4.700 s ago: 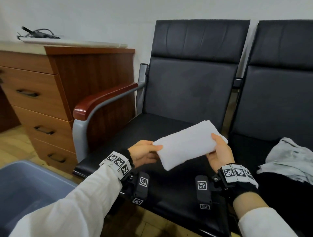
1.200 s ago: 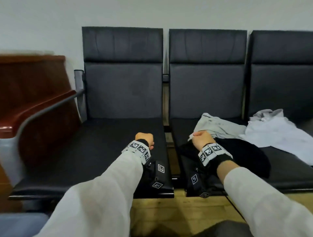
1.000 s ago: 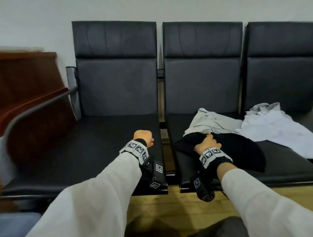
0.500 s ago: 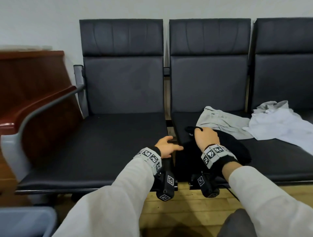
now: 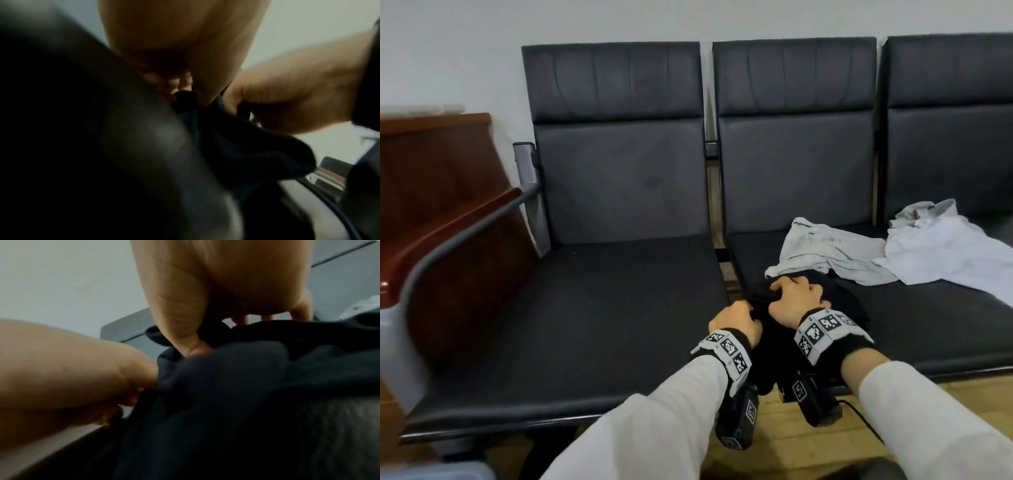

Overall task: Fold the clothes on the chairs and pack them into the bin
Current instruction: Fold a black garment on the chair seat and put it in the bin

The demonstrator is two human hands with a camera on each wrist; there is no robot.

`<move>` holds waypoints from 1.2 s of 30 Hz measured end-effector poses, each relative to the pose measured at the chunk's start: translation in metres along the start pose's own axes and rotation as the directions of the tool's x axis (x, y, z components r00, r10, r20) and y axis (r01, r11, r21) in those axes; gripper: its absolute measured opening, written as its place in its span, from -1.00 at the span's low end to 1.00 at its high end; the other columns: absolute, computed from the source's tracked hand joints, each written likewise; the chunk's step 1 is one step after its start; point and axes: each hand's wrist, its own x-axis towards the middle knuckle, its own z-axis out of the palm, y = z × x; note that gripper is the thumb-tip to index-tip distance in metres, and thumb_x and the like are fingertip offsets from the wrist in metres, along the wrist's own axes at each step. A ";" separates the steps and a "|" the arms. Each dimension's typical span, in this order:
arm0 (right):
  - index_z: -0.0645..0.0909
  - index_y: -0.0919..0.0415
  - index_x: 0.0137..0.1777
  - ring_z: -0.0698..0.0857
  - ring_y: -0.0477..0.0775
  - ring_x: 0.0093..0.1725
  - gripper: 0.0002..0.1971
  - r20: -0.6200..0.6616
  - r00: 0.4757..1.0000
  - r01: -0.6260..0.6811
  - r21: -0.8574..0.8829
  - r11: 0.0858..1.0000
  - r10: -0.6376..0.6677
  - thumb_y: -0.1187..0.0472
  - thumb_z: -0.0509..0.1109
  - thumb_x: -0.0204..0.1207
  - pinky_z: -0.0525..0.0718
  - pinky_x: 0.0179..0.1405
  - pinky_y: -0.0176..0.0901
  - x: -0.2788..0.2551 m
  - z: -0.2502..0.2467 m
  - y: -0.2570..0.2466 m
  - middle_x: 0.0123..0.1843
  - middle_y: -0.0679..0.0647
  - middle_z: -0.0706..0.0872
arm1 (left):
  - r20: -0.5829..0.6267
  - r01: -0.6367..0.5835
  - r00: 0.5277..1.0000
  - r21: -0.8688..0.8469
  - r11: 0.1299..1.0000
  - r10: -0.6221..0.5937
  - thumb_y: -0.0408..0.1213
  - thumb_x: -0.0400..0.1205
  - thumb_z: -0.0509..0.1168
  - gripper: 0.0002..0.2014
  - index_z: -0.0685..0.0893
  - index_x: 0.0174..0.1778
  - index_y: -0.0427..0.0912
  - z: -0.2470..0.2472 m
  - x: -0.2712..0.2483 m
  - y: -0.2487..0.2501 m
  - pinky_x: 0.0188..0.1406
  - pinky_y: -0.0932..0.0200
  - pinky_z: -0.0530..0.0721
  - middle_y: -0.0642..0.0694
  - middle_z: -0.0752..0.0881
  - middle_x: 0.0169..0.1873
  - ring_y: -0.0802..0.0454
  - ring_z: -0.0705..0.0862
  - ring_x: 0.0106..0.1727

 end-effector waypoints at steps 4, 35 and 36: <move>0.59 0.05 0.28 0.56 0.33 0.32 -0.60 -0.107 0.994 0.002 0.131 0.991 0.012 0.21 0.29 0.42 0.55 0.32 0.03 0.005 0.000 0.012 0.31 0.19 0.64 | 0.015 0.031 0.999 -0.190 0.981 -0.029 0.02 0.66 0.14 -0.63 0.53 0.29 -0.09 -0.001 0.006 -0.005 0.24 -0.02 0.59 -0.17 0.67 0.21 -0.21 0.64 0.24; 0.51 0.22 -0.01 0.58 0.13 -0.12 -0.95 0.168 0.986 -0.156 0.906 0.394 0.004 0.30 0.22 0.66 0.61 -0.05 0.08 0.023 0.021 -0.026 0.06 0.21 0.56 | -0.305 0.374 0.628 -0.688 0.622 -0.716 -0.33 0.60 0.33 -0.61 0.56 0.35 -0.29 -0.137 -0.046 -0.177 0.33 0.04 0.50 -0.32 0.62 0.29 -0.29 0.58 0.32; 0.48 0.20 0.14 0.60 0.15 -0.08 -0.89 0.186 0.982 -0.178 0.944 0.278 -0.004 0.31 0.19 0.68 0.63 -0.13 0.04 0.023 0.018 -0.024 0.03 0.21 0.59 | -0.353 0.334 0.590 -0.712 0.618 -0.726 -0.30 0.62 0.31 -0.66 0.61 0.31 -0.28 -0.139 -0.044 -0.183 0.34 0.04 0.49 -0.32 0.64 0.27 -0.29 0.58 0.32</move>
